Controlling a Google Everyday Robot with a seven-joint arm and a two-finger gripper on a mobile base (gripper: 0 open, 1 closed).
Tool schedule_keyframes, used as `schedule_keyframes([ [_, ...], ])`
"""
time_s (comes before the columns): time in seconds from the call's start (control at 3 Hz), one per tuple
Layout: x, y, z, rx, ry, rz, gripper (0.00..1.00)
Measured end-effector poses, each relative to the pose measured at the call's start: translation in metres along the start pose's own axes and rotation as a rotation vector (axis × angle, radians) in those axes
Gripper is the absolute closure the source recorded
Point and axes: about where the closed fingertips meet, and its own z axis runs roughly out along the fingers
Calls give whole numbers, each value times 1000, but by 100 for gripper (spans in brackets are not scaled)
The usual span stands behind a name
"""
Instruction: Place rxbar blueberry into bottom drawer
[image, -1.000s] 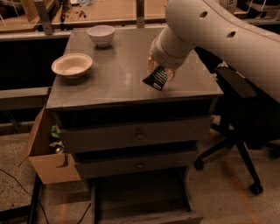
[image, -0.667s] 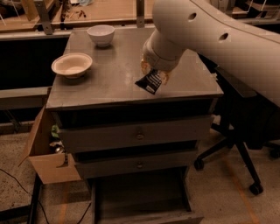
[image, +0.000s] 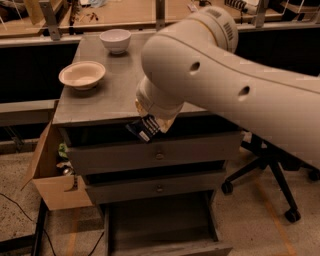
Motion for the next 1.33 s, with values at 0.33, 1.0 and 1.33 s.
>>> schedule_keyframes([
  [0.33, -43, 48, 20, 40, -80, 113, 100],
  [1.0, -68, 56, 24, 251, -149, 193, 100],
  [1.33, -67, 56, 24, 250, -147, 194, 100],
])
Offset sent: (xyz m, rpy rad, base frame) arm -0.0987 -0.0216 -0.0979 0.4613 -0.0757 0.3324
